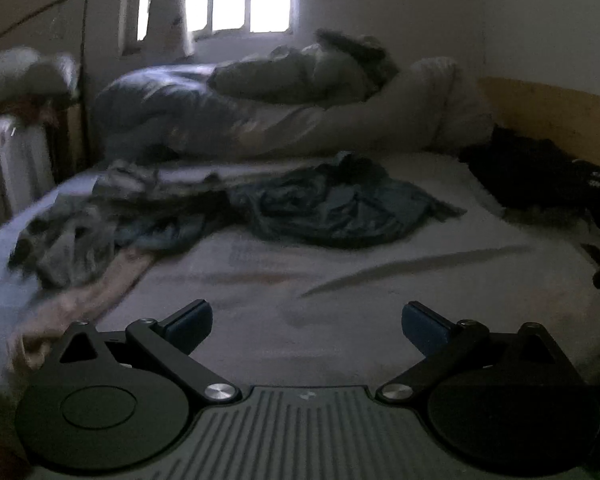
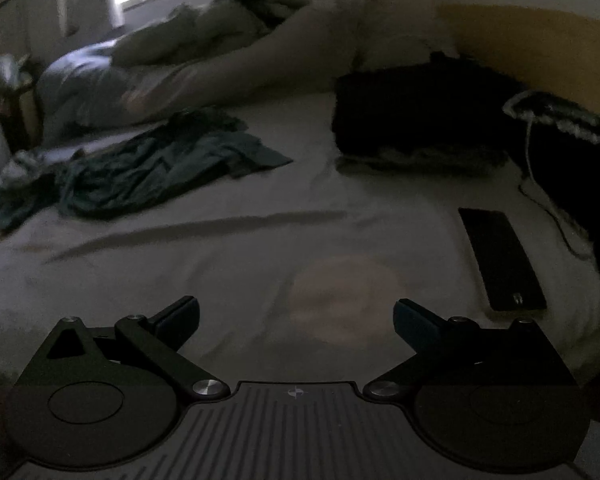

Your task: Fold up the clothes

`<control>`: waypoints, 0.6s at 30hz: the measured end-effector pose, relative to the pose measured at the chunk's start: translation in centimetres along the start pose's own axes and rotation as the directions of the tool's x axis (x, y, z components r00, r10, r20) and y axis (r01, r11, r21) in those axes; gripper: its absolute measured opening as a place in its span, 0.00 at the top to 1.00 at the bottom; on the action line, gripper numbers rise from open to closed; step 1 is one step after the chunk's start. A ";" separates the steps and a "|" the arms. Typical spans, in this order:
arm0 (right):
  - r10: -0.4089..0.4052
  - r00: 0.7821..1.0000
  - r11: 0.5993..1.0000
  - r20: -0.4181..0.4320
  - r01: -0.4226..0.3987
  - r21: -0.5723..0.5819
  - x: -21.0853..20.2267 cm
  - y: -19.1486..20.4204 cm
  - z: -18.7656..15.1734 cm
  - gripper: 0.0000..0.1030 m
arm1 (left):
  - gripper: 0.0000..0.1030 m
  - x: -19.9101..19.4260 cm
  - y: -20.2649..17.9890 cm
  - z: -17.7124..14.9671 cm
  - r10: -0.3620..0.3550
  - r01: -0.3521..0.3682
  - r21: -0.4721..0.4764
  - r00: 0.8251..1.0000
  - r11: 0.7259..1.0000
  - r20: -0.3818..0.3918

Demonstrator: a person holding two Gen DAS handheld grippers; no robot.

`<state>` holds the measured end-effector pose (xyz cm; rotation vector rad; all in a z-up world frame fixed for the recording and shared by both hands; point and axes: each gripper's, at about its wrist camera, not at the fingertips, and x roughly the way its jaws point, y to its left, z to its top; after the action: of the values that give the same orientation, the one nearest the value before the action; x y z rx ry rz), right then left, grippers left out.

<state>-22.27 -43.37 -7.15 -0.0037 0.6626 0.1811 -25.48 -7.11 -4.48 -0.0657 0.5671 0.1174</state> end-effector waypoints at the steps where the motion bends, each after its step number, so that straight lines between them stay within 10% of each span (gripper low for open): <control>1: 0.006 1.000 1.000 0.001 -0.006 -0.019 0.1 0.5 -0.1 0.00 | 0.00 0.2 0.3 -0.3 0.003 -0.004 -0.045 1.000 0.999 -0.010; 5: 0.006 1.000 1.000 0.016 -0.005 -0.029 0.7 2.0 -0.3 0.00 | 0.00 0.8 -0.4 -1.3 0.027 -0.026 -0.145 1.000 0.989 0.002; 18: -0.020 0.999 0.996 0.036 0.023 -0.089 1.7 7.1 -3.3 0.00 | 0.00 1.0 -2.7 -2.8 0.007 -0.009 -0.041 0.999 0.999 -0.032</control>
<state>-24.18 -36.29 -10.45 -0.0934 0.6190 0.1892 -25.75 -9.99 -7.29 -0.1055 0.5965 0.1361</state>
